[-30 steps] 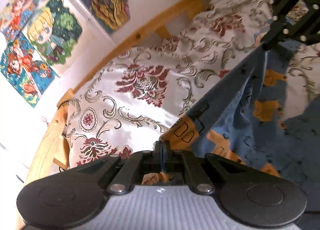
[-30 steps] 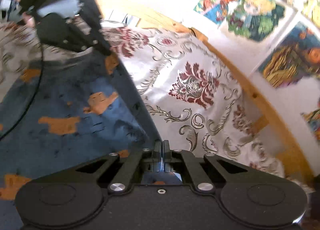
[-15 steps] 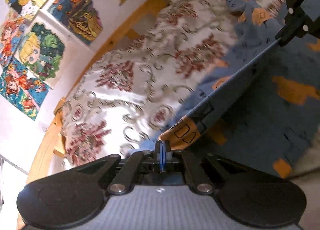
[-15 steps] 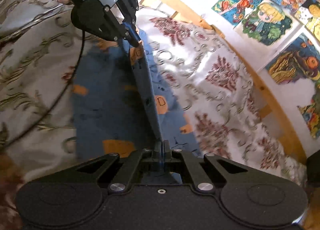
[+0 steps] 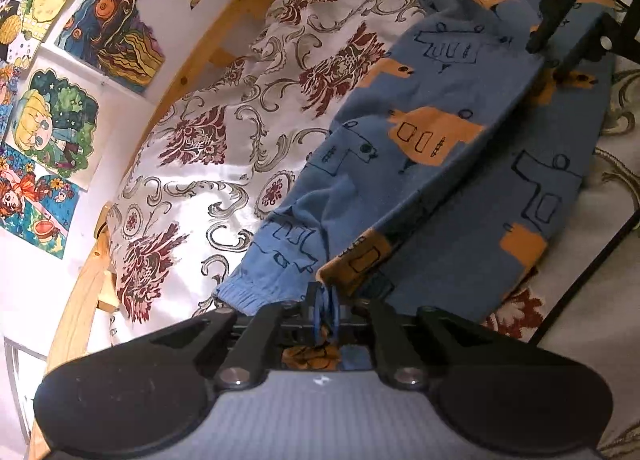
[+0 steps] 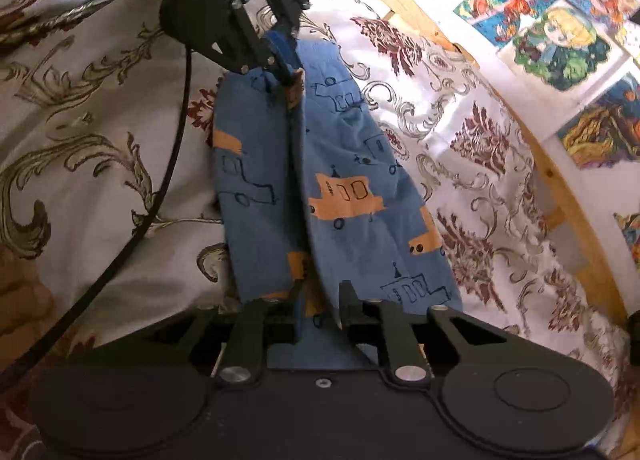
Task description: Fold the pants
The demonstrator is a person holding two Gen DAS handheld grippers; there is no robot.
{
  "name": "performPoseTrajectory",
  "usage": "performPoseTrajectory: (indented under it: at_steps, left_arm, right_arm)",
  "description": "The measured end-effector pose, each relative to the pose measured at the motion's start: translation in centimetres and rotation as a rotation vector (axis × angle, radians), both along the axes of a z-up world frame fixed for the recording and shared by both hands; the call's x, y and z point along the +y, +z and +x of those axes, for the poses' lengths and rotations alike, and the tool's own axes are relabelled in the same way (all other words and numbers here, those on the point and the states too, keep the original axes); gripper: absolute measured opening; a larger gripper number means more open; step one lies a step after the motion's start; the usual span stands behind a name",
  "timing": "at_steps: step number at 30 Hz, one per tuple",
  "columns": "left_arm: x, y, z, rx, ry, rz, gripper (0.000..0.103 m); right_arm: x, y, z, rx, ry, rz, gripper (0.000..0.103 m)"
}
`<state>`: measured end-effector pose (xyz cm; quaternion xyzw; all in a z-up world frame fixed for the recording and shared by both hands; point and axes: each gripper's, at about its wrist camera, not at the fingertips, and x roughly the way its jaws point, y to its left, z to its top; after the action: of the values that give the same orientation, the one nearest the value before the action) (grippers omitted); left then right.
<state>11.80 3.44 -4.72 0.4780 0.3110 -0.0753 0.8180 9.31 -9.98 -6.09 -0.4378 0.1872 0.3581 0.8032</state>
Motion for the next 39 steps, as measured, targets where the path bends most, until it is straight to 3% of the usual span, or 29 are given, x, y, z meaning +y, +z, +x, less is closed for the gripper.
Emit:
performPoseTrajectory:
  at_steps: [2,7,9,10,12,16,24,31,39]
  left_arm:
    - [-0.1,0.0,0.0,0.002,-0.004,-0.003,0.017]
    - [-0.4,0.0,0.2,0.000,-0.024,0.014,0.017]
    - [-0.4,-0.1,0.2,0.009,-0.032,0.018,0.015]
    - [-0.4,-0.1,0.2,0.012,-0.036,0.019,0.009]
    - [-0.4,-0.1,0.0,-0.002,-0.049,0.032,0.005]
    - [-0.6,-0.4,-1.1,-0.067,-0.130,0.116,0.003]
    - [0.0,-2.1,-3.6,-0.163,-0.359,0.388,0.002]
    - [1.4,-3.9,-3.7,-0.152,-0.407,0.479,0.002]
    - [1.9,-4.1,-3.9,-0.119,-0.398,0.508,0.002]
  right_arm:
    - [-0.1,0.0,0.0,-0.003,-0.002,-0.002,0.018]
    - [-0.2,0.0,1.1,0.005,-0.022,-0.004,0.018]
    - [-0.1,-0.2,1.1,0.015,-0.029,-0.012,0.010]
    - [-0.1,-0.3,1.0,0.017,-0.034,-0.014,0.000]
    - [-0.1,-0.3,0.7,0.022,-0.042,-0.015,0.000]
    - [-0.4,0.6,0.1,0.023,-0.056,-0.005,0.000]
    - [0.0,1.4,-1.6,0.048,-0.027,-0.021,0.000]
    - [1.7,1.2,-3.6,0.067,0.023,-0.041,0.000]
    - [3.1,0.5,-4.0,0.081,0.039,-0.059,0.000]
